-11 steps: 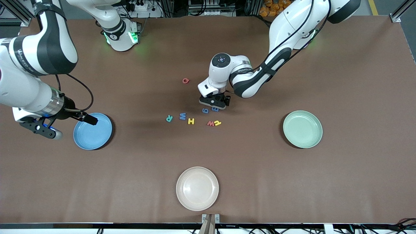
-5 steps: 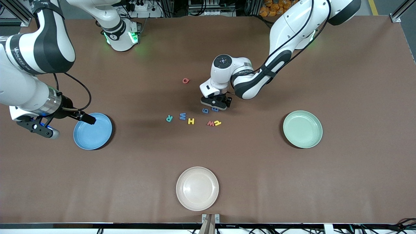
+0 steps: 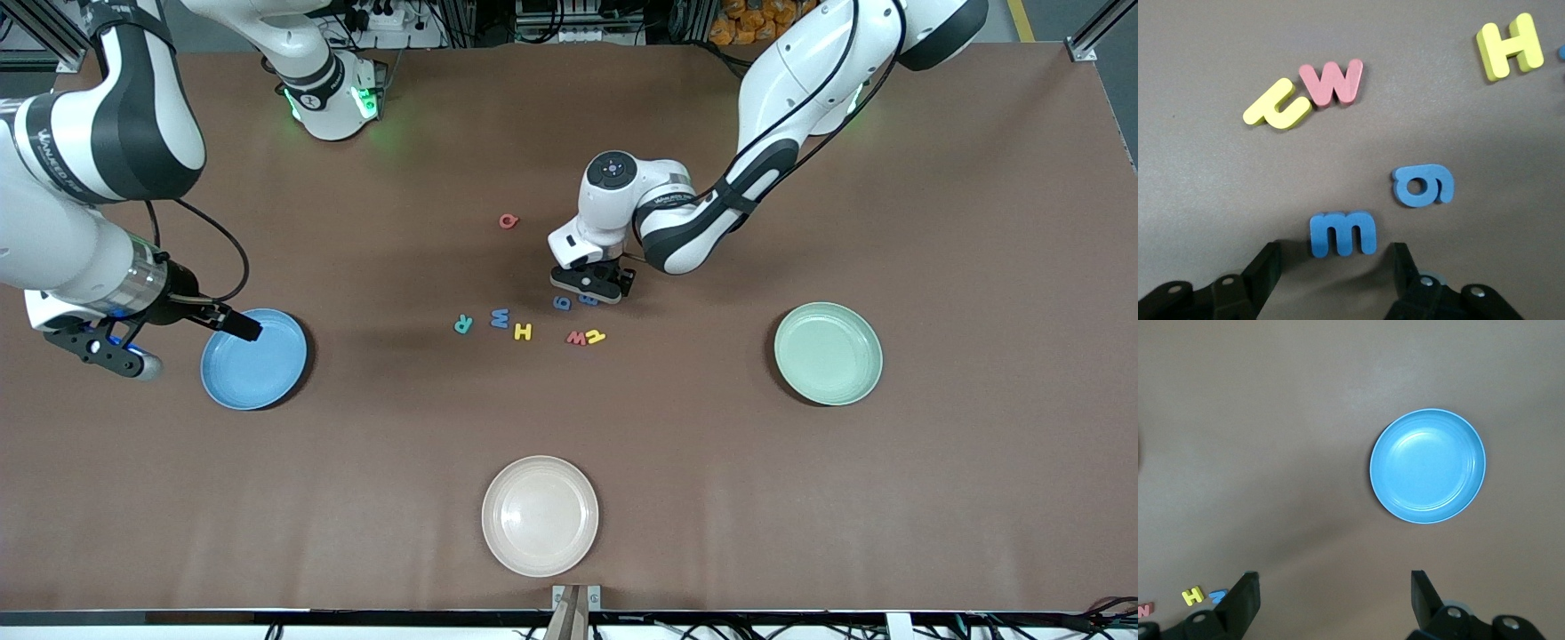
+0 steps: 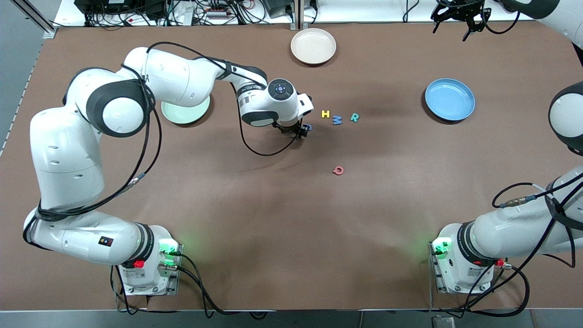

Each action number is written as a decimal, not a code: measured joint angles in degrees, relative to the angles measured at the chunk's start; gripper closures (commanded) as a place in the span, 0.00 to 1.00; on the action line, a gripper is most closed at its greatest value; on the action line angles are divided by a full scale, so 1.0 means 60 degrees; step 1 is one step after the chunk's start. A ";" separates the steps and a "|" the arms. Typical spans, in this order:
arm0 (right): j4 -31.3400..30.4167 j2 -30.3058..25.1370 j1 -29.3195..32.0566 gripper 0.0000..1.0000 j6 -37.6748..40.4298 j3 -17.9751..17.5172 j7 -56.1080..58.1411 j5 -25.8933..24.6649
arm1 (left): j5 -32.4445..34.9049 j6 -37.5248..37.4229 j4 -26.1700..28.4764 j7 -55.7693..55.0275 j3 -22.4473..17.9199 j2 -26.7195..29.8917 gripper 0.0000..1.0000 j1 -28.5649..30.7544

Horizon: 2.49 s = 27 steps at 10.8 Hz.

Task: Sort uppercase to blue plate, lowercase to green plate
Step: 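Grasp the blue m with the left gripper while the right gripper nears the plate, then carry the m to the green plate while the right gripper reaches the letters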

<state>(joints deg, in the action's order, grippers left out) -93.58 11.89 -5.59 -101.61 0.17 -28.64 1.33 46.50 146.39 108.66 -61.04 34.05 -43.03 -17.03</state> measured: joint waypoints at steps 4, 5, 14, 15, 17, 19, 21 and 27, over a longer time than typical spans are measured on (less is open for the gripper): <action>-0.0022 0.0029 -0.0027 0.00 -0.0081 -0.0016 -0.0007 0.0006 | 0.0020 0.0001 -0.0007 0.0000 0.0001 0.0000 0.29 0.0007; -0.0039 0.0070 -0.0035 0.00 -0.0161 -0.0022 -0.0007 0.0006 | 0.0020 0.0001 -0.0009 0.0000 0.0001 -0.0002 0.29 0.0007; -0.0104 0.0237 -0.0021 0.00 -0.0610 -0.0021 -0.0011 0.0008 | 0.0020 0.0039 -0.0210 0.0029 0.0005 -0.0115 0.45 0.0006; -0.0103 0.0237 -0.0009 0.00 -0.0670 -0.0016 -0.0011 0.0008 | 0.0020 0.0041 -0.0218 0.0030 0.0006 -0.0121 0.49 0.0006; -0.0100 0.0237 0.0005 0.00 -0.0789 -0.0010 -0.0011 0.0008 | 0.0020 0.0081 -0.0247 0.0032 0.0013 -0.0125 0.55 0.0004; -0.0083 0.0237 0.0024 0.00 -0.0909 0.0001 -0.0011 0.0008 | 0.0020 0.0107 -0.0272 0.0032 0.0022 -0.0136 0.61 -0.0001; -0.0062 0.0237 0.0057 0.00 -0.0968 0.0020 -0.0011 0.0008 | 0.0020 0.0106 -0.0311 0.0033 0.0039 -0.0123 0.66 -0.0001; -0.0061 0.0303 -0.0032 0.00 -0.1086 -0.0005 -0.0315 0.0018 | 0.0021 0.0106 -0.0326 0.0207 0.0034 -0.0126 0.76 0.0017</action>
<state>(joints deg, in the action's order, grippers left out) -93.95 13.71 -5.78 -108.12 0.14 -30.53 1.44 46.63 147.03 106.70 -59.80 34.25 -43.78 -16.93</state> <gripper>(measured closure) 0.000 0.590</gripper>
